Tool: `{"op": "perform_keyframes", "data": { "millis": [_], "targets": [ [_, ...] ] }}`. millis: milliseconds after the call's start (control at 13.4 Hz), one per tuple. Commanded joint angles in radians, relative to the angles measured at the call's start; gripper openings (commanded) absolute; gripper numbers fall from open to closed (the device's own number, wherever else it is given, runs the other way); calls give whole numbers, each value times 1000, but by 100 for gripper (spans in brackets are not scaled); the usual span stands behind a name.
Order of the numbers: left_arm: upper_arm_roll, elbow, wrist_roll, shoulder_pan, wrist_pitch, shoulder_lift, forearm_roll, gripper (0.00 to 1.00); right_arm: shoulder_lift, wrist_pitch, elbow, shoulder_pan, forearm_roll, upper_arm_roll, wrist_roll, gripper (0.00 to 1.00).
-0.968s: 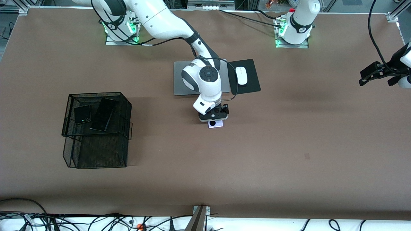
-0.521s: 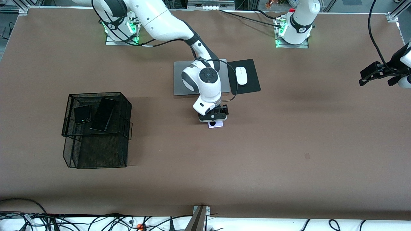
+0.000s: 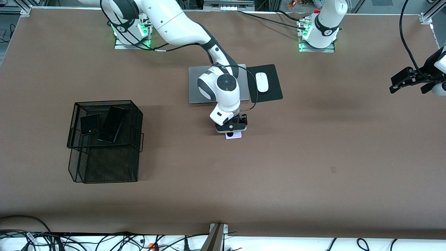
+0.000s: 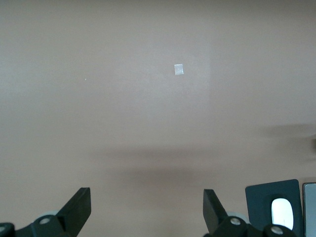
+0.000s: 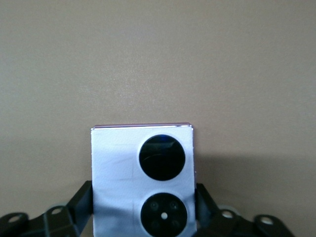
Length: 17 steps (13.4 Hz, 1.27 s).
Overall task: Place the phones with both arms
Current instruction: 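Lift and carry the white phone to the basket with the right gripper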
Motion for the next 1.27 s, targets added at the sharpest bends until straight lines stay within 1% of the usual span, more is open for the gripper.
{"op": "perform_keyframes", "data": {
  "millis": [0,74,149,298,447,521,745,894,968,1043,1192],
  "targets": [
    [-3,6,3,6,-6,-3,-3,100,18,-13,31,-6,-10,7,1,0],
    [-3,6,3,6,-6,-3,-3,100,12,-34,39,-6,-8,5,3,0],
    [-3,6,3,6,-6,-3,-3,100,6,-83,72,-11,-5,5,1,0],
    [-3,6,3,6,-6,-3,-3,100,3,-218,181,-28,-1,7,1,0],
    [-3,6,3,6,-6,-3,-3,100,-3,-350,259,-48,1,8,0,0],
    [-3,6,3,6,-6,-3,-3,100,-26,-397,278,-55,2,8,1,0],
    [-3,8,4,6,-6,-3,-3,100,-143,-544,278,-94,2,-2,-9,0],
    [-4,6,4,6,-6,-3,-3,100,-227,-647,258,-141,19,-8,-92,0],
    [-3,8,4,6,-6,-3,-4,100,-276,-683,213,-167,41,-33,-156,0],
    [-3,6,3,6,-6,-3,-3,100,-328,-686,153,-181,80,-77,-229,0],
    [-3,8,4,6,-6,-3,-3,100,-409,-686,36,-184,166,-206,-407,0]
  ]
}}
